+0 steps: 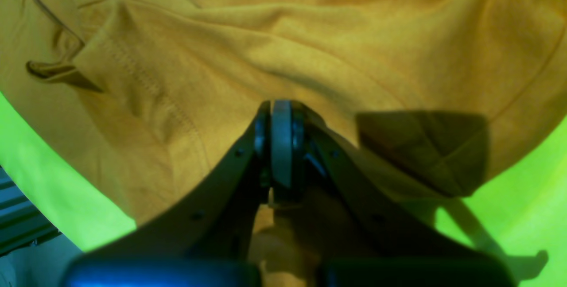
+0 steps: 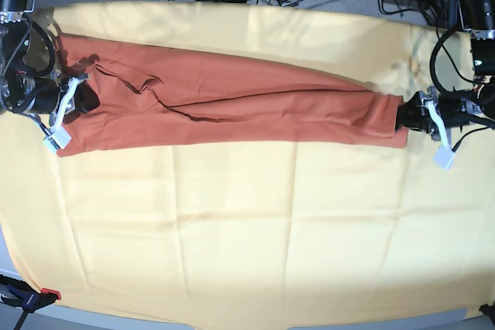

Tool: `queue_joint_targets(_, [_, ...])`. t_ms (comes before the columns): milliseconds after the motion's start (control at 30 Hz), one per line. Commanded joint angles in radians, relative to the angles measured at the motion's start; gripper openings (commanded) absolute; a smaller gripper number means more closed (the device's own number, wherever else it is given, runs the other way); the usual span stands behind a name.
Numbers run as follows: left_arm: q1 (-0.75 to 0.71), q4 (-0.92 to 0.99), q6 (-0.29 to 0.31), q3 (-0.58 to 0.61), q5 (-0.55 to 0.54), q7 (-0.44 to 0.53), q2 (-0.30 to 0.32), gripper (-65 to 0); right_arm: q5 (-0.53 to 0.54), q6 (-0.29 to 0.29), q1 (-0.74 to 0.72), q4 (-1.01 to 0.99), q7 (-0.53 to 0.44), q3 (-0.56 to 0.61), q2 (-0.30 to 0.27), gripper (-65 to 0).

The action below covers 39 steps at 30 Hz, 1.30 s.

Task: Fold the T-shirt properly
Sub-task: 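Fold the strip end with the left gripper over toward the right gripper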

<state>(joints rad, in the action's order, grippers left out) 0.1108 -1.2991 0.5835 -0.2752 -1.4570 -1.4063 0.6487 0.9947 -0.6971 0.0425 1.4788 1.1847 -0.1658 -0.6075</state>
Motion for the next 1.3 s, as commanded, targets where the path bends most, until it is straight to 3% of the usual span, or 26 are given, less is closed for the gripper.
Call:
queue_joint_targets(0, [0.017,-0.041,0.002,-0.009,-0.026,0.010,0.021,-65.0,-0.002,-0.001,-0.012,0.009,-0.007,-0.011,-0.021,-65.0])
queue_joint_targets(333, [-0.024,-0.298,-0.012,-0.009,-0.026,0.010,-0.013,-65.0,-0.002,-0.001,-0.011,0.009,-0.008,-0.011,-0.019,-65.0])
queue_joint_targets(767, [-0.068,-0.348,0.100,0.003,-0.026,0.053,-0.313,-65.0,-0.002,-0.001,-0.001,0.009,-0.007,-0.011,-0.019,-65.0])
queue_joint_targets(933, [-0.069,-0.348,0.115,0.047,0.014,0.063,-0.425,-65.0,-0.001,-0.001,-0.001,0.009,-0.007,-0.011,-0.019,-65.0])
queue_joint_targets(1067, [-0.069,-0.348,0.115,0.085,0.124,0.132,-0.484,-65.0,-0.001,-0.001,-0.001,0.009,-0.006,-0.011,-0.019,-65.0])
queue_joint_targets(1267, [-0.069,-0.348,0.115,0.138,0.187,0.135,-0.536,-65.0,-0.001,-0.001,-0.001,0.009,-0.003,-0.011,-0.019,-65.0])
